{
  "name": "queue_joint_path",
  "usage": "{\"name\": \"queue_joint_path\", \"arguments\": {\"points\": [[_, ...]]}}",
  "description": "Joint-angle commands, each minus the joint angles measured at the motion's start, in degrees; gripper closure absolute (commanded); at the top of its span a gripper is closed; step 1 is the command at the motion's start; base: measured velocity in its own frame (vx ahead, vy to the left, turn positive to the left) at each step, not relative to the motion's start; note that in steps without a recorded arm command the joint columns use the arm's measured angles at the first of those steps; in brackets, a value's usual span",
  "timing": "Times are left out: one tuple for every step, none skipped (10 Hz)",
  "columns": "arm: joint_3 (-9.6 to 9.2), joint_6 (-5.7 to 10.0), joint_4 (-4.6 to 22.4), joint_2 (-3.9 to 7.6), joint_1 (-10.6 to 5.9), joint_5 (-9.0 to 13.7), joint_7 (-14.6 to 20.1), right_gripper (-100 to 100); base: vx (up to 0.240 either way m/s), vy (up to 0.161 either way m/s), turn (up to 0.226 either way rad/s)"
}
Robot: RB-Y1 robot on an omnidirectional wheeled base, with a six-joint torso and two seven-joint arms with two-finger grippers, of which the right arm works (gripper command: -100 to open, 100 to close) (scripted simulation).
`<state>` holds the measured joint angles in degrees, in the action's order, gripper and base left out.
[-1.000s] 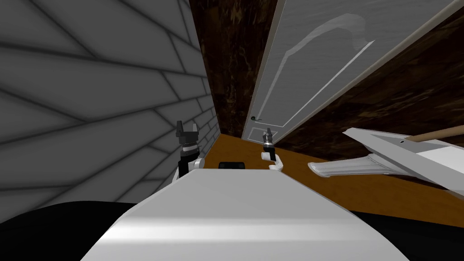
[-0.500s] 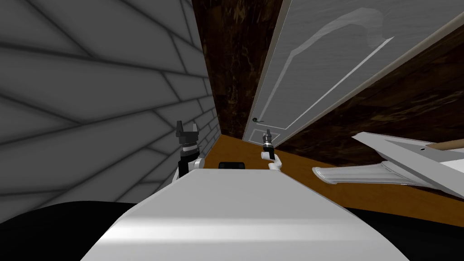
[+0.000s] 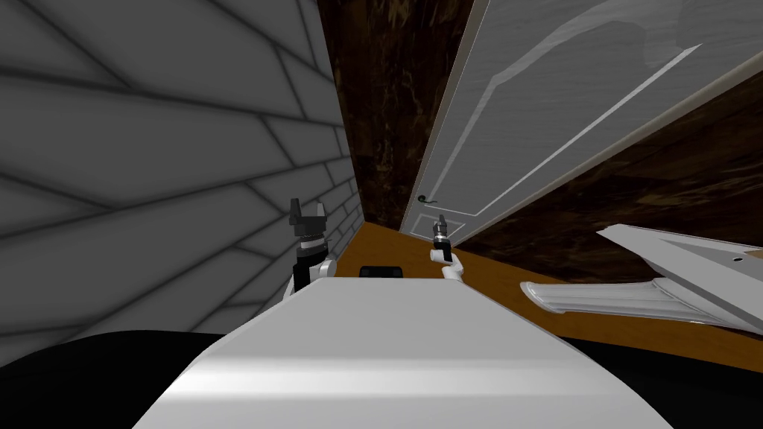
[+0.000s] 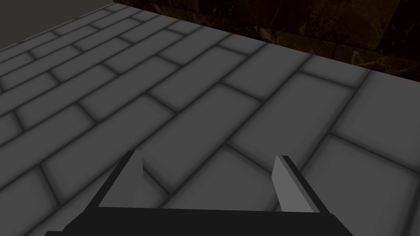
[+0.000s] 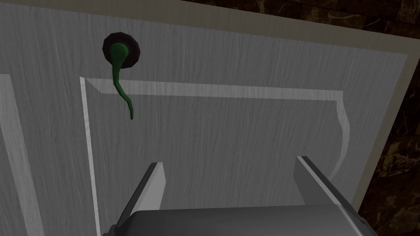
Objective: Pull the door open
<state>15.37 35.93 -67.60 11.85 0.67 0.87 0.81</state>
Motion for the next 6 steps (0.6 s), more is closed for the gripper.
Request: {"name": "queue_joint_path", "arguments": {"points": [[0.27, 0.40, 1.9, 0.27, -0.68, 0.1, 0.1, -100, 0.053, -0.009, 0.014], [0.66, 0.68, 3.9, 0.55, -1.49, 0.3, 0.1, -100, 0.064, -0.007, 0.023], [1.05, 0.96, 5.8, 0.82, -2.29, 0.5, 0.1, -100, 0.087, -0.008, 0.055], [1.42, 1.22, 7.6, 1.08, -3.04, 0.7, 0.0, -100, 0.097, -0.017, 0.052], [1.78, 1.48, 9.1, 1.33, -3.80, 0.8, 0.0, -100, 0.081, -0.013, 0.059], [2.15, 1.74, 11.0, 1.59, -4.55, 1.0, 0.0, -100, 0.093, -0.011, 0.043]]}}
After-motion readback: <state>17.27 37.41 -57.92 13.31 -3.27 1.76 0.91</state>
